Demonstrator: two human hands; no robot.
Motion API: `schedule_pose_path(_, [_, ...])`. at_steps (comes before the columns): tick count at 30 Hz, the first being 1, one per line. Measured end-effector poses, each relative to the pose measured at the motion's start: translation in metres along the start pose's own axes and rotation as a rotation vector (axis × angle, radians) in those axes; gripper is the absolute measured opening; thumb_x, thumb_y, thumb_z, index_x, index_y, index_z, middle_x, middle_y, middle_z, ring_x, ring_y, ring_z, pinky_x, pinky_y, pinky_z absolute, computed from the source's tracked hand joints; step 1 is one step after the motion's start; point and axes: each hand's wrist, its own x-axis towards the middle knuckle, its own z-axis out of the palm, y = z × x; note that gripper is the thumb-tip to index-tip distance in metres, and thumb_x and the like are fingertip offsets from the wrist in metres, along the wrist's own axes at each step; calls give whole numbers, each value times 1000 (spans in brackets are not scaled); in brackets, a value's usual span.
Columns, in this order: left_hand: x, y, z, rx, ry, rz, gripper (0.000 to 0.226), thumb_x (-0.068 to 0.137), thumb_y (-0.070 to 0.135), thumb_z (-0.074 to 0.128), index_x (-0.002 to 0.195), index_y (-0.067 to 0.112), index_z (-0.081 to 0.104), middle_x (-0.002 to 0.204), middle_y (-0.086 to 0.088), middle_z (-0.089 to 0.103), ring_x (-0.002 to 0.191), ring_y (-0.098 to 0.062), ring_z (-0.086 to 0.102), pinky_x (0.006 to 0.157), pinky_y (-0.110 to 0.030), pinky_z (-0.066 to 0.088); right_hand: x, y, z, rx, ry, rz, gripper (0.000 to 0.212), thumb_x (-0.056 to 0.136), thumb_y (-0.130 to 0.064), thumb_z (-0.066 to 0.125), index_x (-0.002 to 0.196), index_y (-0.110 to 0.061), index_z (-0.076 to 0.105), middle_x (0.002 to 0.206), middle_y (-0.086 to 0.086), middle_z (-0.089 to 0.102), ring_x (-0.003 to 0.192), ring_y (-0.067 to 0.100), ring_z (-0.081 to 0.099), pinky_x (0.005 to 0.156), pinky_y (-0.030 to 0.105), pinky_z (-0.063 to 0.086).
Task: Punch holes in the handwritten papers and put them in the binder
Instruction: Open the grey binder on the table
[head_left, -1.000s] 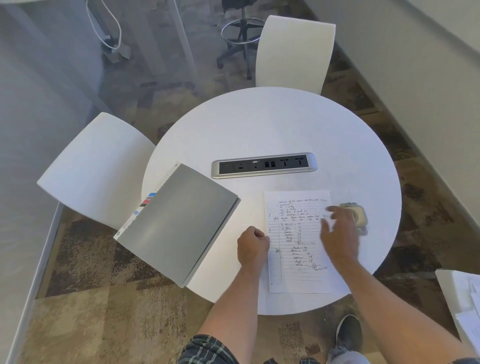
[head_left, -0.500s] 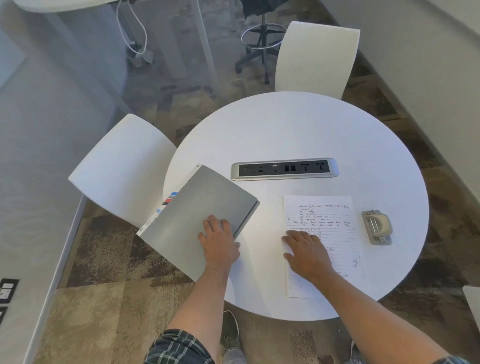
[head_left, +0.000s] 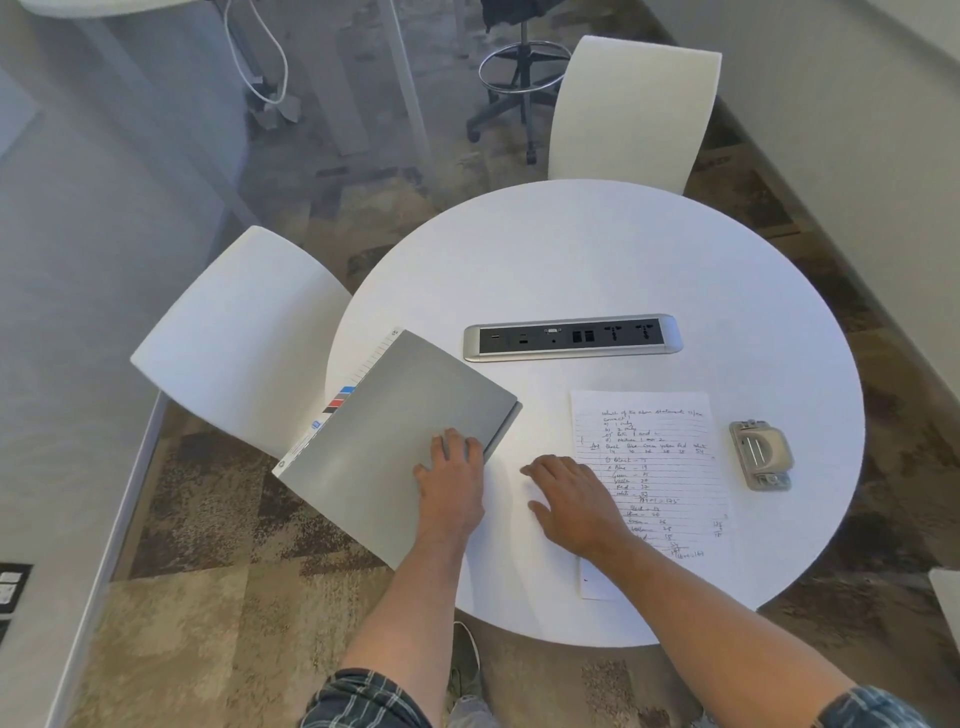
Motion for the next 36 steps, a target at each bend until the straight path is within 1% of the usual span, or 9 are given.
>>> schedule_pose_path(6, [8, 0, -6, 29, 34, 36, 66, 88, 14, 64, 147, 15, 33, 156, -17, 29, 144, -35, 33, 96, -51, 50, 11, -15, 3, 18, -32, -18, 51, 98, -32, 57, 147, -22, 47, 145, -3, 49, 131, 23, 47, 108, 35, 37])
schedule_pose_path(9, [12, 1, -10, 24, 29, 41, 67, 89, 16, 65, 148, 15, 33, 155, -16, 29, 144, -35, 32, 96, -50, 50, 12, -18, 6, 27, -30, -26, 52, 96, -30, 59, 146, -20, 49, 144, -1, 52, 130, 25, 50, 106, 37, 39])
schedule_pose_path(11, [15, 2, -10, 17, 23, 39, 67, 90, 17, 64, 149, 16, 33, 156, -16, 27, 145, -35, 31, 98, -50, 49, 14, -20, 8, 29, -40, -36, 54, 95, -30, 60, 147, -19, 49, 149, -2, 50, 134, 25, 49, 108, 38, 39])
schedule_pose_path(15, [20, 1, -9, 7, 37, 26, 64, 91, 21, 62, 148, 15, 34, 156, -17, 28, 144, -35, 32, 96, -50, 49, 21, -24, 10, -38, -138, -92, 68, 98, -35, 57, 159, -20, 32, 169, -3, 24, 152, 20, 29, 120, 39, 24])
schedule_pose_path(18, [24, 2, -9, -5, 28, 19, 65, 91, 24, 62, 148, 15, 32, 157, -17, 26, 144, -36, 31, 96, -52, 49, 29, -24, 11, -86, -192, -75, 77, 99, -42, 55, 163, -18, 20, 172, -2, 9, 157, 18, 15, 123, 38, 16])
schedule_pose_path(20, [26, 3, -9, -18, 6, 6, 68, 90, 24, 63, 149, 15, 30, 158, -17, 23, 144, -39, 30, 96, -53, 49, 33, -23, 12, -113, -220, -68, 81, 99, -47, 53, 164, -18, 15, 173, -2, 4, 157, 18, 11, 123, 38, 16])
schedule_pose_path(29, [32, 10, -6, -72, -59, -23, 73, 92, 21, 65, 153, 13, 25, 163, -19, 17, 147, -50, 27, 91, -51, 54, 45, -22, 10, -243, -241, -127, 87, 95, -56, 53, 163, -18, 15, 172, -2, 8, 149, 25, 25, 116, 40, 27])
schedule_pose_path(33, [32, 10, -9, -23, -40, 4, 68, 93, 25, 62, 151, 14, 29, 163, -19, 18, 146, -46, 28, 99, -52, 48, 46, -23, 10, -208, -248, -85, 93, 94, -57, 56, 164, -15, 11, 173, 2, 1, 150, 25, 23, 118, 41, 26])
schedule_pose_path(36, [34, 7, -12, -19, 5, 41, 60, 95, 32, 58, 149, 17, 35, 163, -19, 21, 148, -40, 26, 108, -56, 38, 45, -22, 11, -159, -243, -32, 95, 91, -57, 60, 163, -14, 14, 172, 5, -2, 151, 26, 22, 119, 42, 26])
